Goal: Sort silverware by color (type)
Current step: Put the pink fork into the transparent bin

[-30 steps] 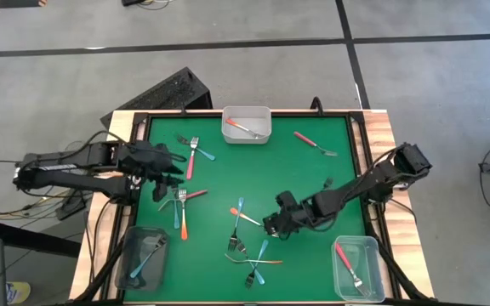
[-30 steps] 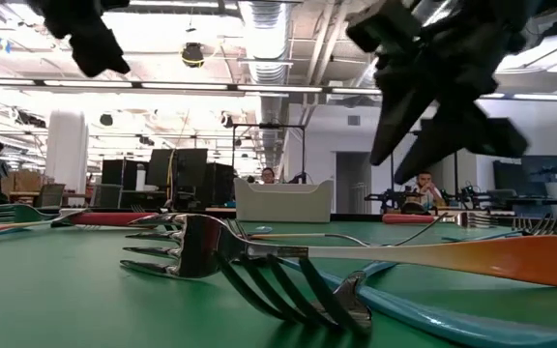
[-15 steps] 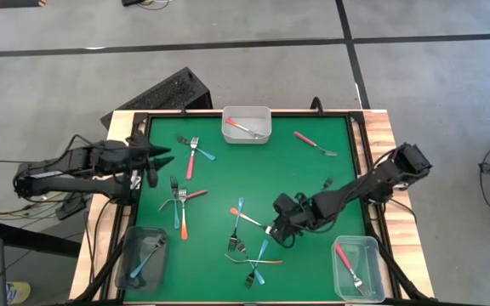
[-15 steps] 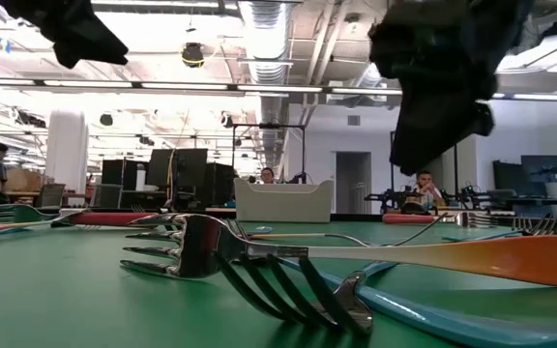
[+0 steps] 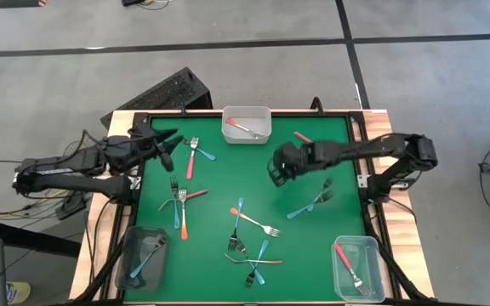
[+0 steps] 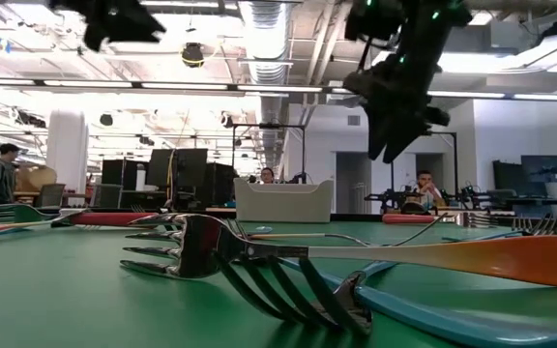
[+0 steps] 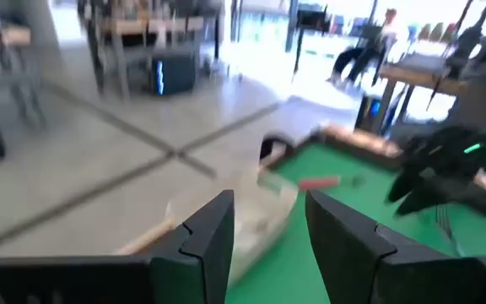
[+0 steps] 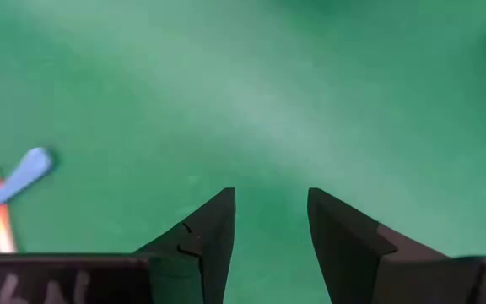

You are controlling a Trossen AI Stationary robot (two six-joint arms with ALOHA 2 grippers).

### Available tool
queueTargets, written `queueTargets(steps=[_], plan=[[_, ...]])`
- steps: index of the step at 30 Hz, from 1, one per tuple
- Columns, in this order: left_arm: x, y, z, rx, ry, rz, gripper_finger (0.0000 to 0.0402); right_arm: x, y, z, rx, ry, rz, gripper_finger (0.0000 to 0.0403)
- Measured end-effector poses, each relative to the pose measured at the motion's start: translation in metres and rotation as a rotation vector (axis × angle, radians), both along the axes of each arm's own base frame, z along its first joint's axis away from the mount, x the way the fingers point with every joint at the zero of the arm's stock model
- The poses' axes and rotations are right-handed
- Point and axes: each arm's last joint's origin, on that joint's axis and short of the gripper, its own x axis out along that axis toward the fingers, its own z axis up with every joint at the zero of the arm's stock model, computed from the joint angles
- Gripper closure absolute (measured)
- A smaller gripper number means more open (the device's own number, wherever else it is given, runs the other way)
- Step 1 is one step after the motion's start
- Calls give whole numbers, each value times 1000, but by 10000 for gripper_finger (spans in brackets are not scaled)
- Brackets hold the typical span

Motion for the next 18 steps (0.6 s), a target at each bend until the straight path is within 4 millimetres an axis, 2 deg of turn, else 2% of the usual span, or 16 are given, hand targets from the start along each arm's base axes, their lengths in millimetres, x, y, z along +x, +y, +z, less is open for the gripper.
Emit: queueTargets(steps=[5, 8, 13, 18], plan=[[25, 3, 7, 96, -50, 5, 267, -16, -48, -12, -49, 112, 47, 223], [33, 4, 4, 47, -63, 33, 267, -20, -70, -21, -49, 156, 63, 223], [36, 5, 6, -37, -134, 62, 267, -37, -103, -28, -64, 241, 14, 223], [33, 5, 8, -42, -154, 93, 267, -60, -129, -42, 55, 354, 6, 223]])
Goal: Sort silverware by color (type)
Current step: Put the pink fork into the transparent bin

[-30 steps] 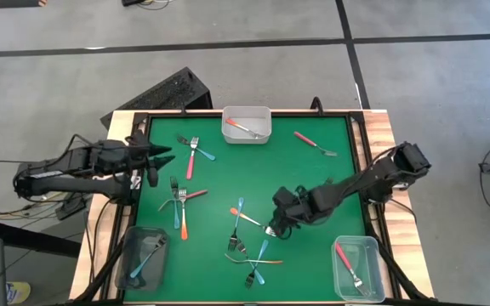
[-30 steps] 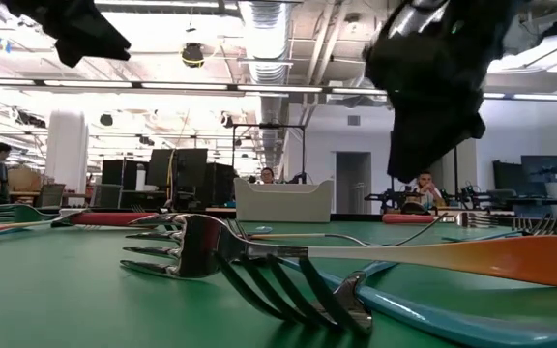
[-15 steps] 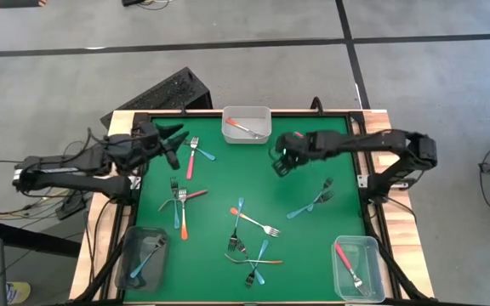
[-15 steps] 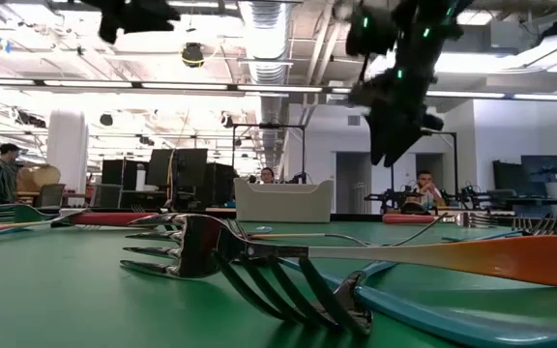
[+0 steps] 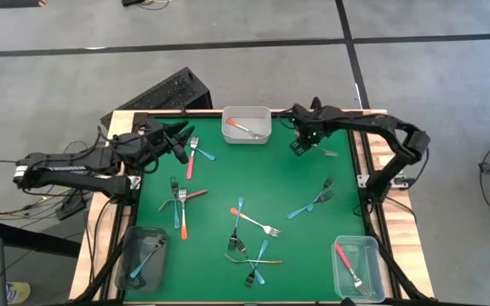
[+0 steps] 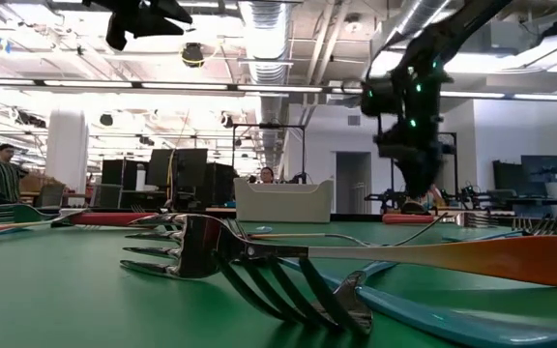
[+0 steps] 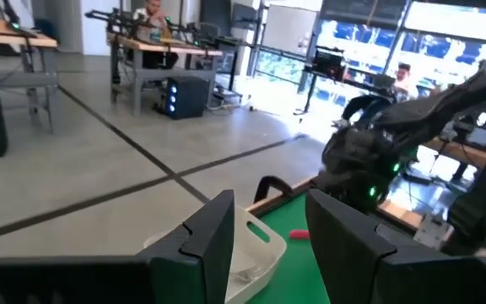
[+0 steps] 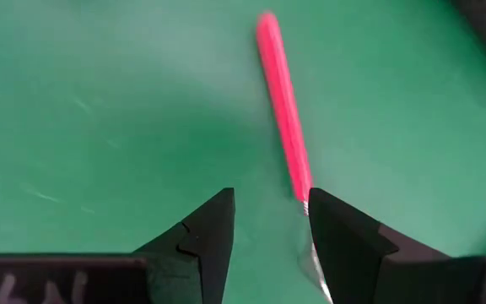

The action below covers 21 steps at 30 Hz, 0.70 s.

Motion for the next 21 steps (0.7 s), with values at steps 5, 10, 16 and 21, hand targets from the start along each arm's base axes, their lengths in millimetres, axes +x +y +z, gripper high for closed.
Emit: queueTargets(steps=[5, 10, 16, 21], plan=[[1, 0, -3, -3, 33, 15, 267, -10, -12, -15, 74, 94, 51, 223], [3, 3, -7, -17, 54, 41, 267, -9, -21, -32, 112, 124, 97, 223], [1, 9, -7, -88, -9, 35, 267, -6, -26, -46, 94, 170, 96, 245], [-4, 9, -6, -101, -4, -36, 267, -6, -22, -42, 123, 127, 53, 307]])
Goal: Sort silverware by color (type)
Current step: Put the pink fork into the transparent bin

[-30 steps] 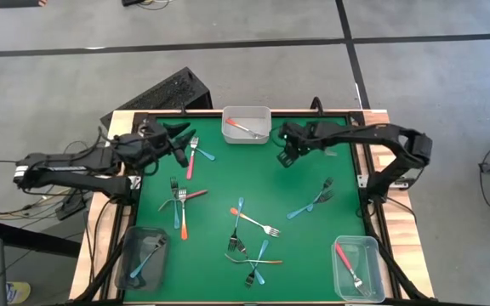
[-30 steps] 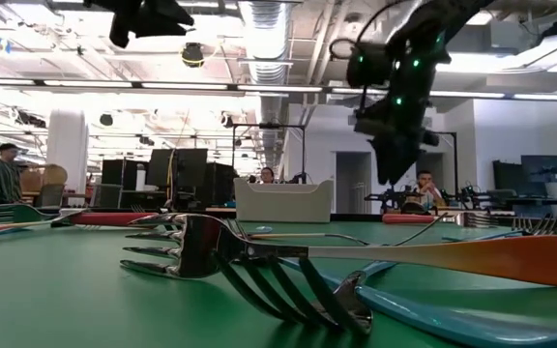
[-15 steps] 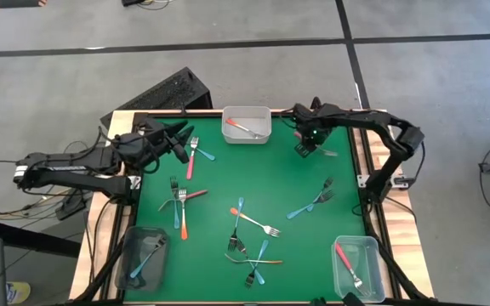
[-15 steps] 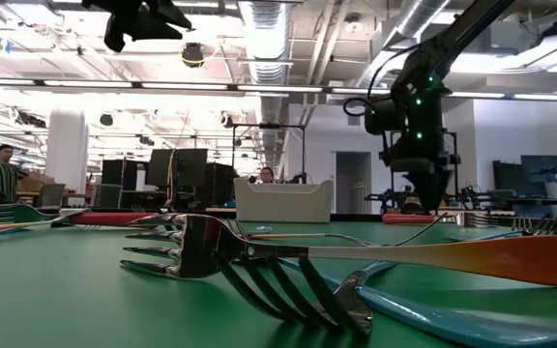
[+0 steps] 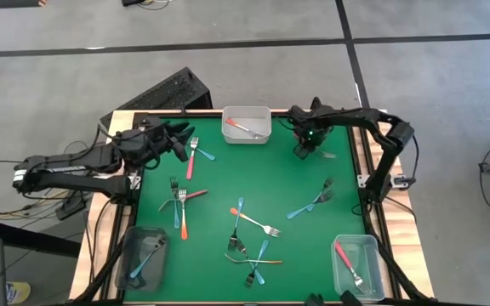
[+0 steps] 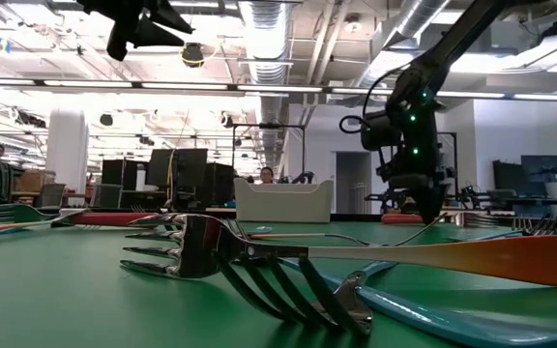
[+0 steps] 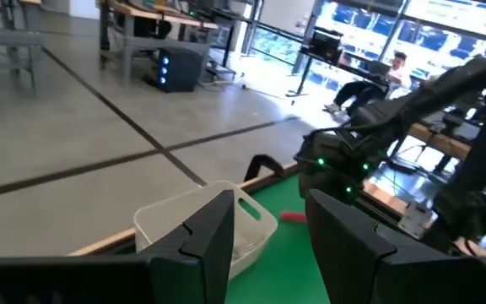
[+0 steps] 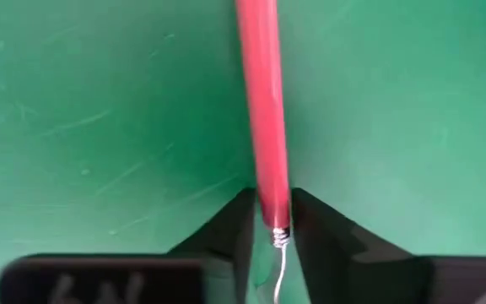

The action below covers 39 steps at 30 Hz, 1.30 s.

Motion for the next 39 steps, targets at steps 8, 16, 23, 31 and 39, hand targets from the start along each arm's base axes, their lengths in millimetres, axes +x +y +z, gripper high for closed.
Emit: queueTargets(steps=[8, 16, 23, 31, 39], plan=[[-12, -3, 1, -28, 4, -53, 267, 3, 23, 24, 35, -69, -56, 367], [-13, -6, -5, -36, 76, -126, 267, 1, 77, 77, 75, -206, -112, 364], [-13, -7, -12, -54, 150, -178, 267, -21, 149, 133, 187, -309, -132, 362], [-11, -8, -18, -69, 209, -219, 267, -58, 228, 155, 200, -276, -324, 361], [-5, -9, -20, -118, 203, -287, 267, -75, 311, 143, 192, -192, -405, 360]])
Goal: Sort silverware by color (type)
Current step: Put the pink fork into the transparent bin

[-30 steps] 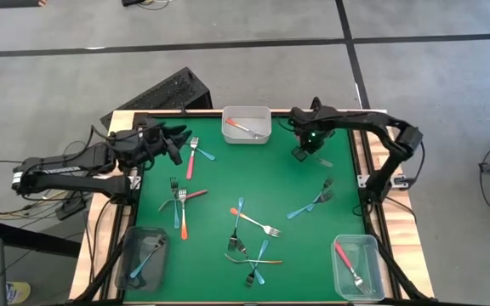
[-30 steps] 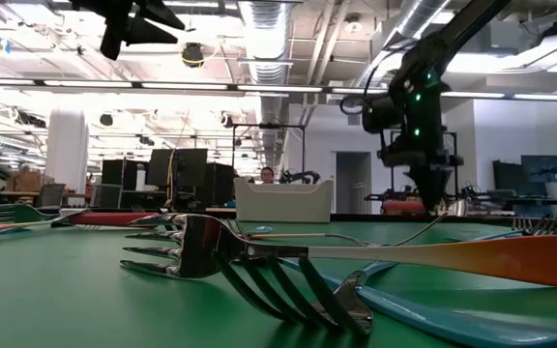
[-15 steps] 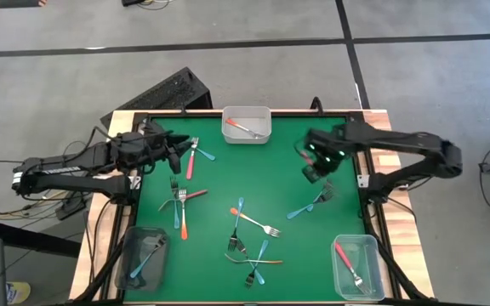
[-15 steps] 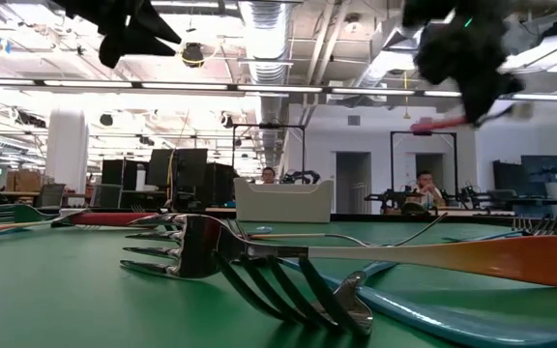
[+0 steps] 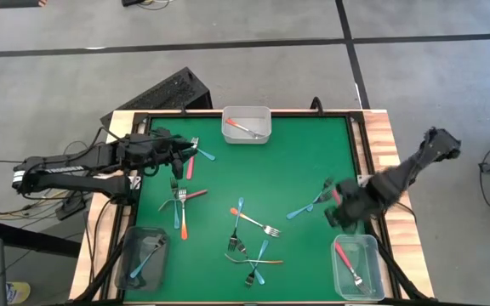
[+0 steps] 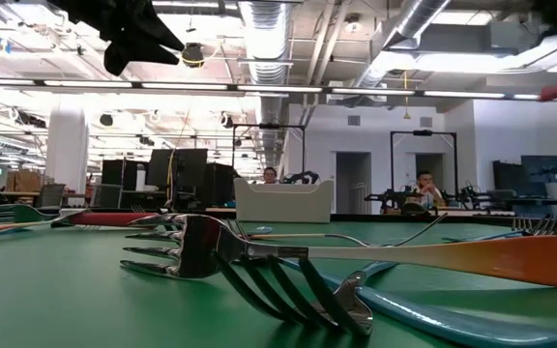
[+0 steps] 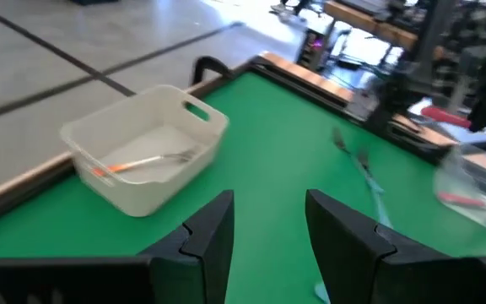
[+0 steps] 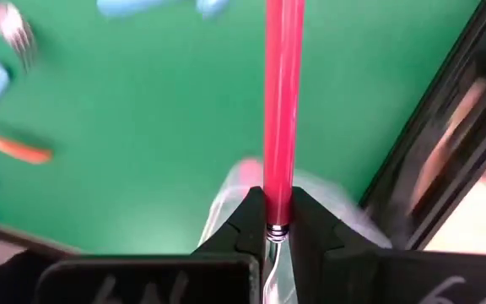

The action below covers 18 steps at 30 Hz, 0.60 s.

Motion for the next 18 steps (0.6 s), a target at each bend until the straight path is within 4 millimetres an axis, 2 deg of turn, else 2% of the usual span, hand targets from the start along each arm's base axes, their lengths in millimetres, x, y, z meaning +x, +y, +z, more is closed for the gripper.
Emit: queueTargets(steps=[6, 10, 13, 18], plan=[[1, -4, 0, 30, 11, -55, 267, -3, 58, -23, 25, 17, -13, 359], [0, -5, -1, 44, 29, -67, 267, 0, 85, -39, 53, 10, -17, 342], [0, -5, -1, 16, 18, -63, 267, 0, 97, -48, 57, 29, 7, 308], [-1, -5, 4, -25, -28, -20, 267, 4, 96, -53, 32, 47, 10, 226]])
